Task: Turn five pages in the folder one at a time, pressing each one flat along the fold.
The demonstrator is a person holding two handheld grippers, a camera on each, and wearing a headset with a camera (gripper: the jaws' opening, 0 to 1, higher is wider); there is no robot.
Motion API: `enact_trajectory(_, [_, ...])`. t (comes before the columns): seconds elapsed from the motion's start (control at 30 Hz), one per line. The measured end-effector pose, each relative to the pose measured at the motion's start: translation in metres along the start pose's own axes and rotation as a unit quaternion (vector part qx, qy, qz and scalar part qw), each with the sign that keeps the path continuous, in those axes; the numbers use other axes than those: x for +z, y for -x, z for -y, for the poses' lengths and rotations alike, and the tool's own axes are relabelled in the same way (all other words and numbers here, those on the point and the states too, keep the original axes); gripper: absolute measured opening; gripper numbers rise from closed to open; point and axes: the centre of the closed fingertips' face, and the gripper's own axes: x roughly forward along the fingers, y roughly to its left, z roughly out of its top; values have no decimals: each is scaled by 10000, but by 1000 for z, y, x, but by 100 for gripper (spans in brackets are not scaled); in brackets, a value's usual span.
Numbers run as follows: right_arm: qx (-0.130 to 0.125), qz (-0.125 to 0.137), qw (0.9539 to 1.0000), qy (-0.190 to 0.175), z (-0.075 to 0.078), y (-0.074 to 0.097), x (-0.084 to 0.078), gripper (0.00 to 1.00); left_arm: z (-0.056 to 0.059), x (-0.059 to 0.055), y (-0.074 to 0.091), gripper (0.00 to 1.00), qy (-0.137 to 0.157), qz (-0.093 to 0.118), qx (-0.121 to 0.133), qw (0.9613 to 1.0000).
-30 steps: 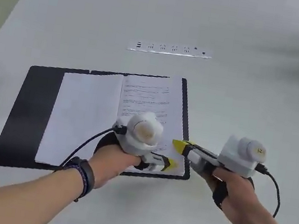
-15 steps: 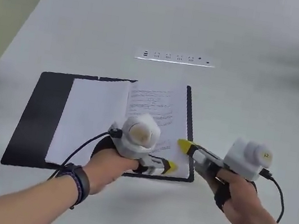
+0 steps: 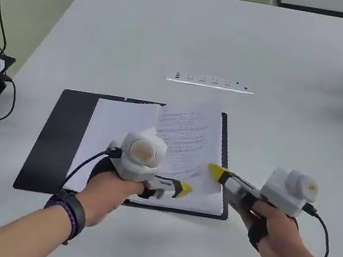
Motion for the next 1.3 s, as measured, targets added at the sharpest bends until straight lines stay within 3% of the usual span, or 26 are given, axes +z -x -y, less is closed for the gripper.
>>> enact_trajectory(0.2, [33,-6,10000,36,-17,-9,0,0,-16,-7,21,66,152,107,160,9997])
enact_trajectory(0.27, [46,-66,9999,79,-24,-14,-4,0,-24,-9,30,66,329,168,246,9990])
enact_trajectory(0.4, [92,-84,9998,140,-39,-25,-6,0,-38,-16,48,67,319,228,334,9987])
enact_trajectory(0.7, [282,-284,9984,387,-70,-53,-15,0,-85,-28,91,67,473,384,674,9959])
enact_trajectory(1.03, [520,-417,9961,574,-102,-82,-22,0,-123,-53,134,67,559,433,947,9930])
enact_trajectory(1.3, [701,-587,9935,677,-124,-111,-33,0,-146,-69,159,68,642,449,1140,9904])
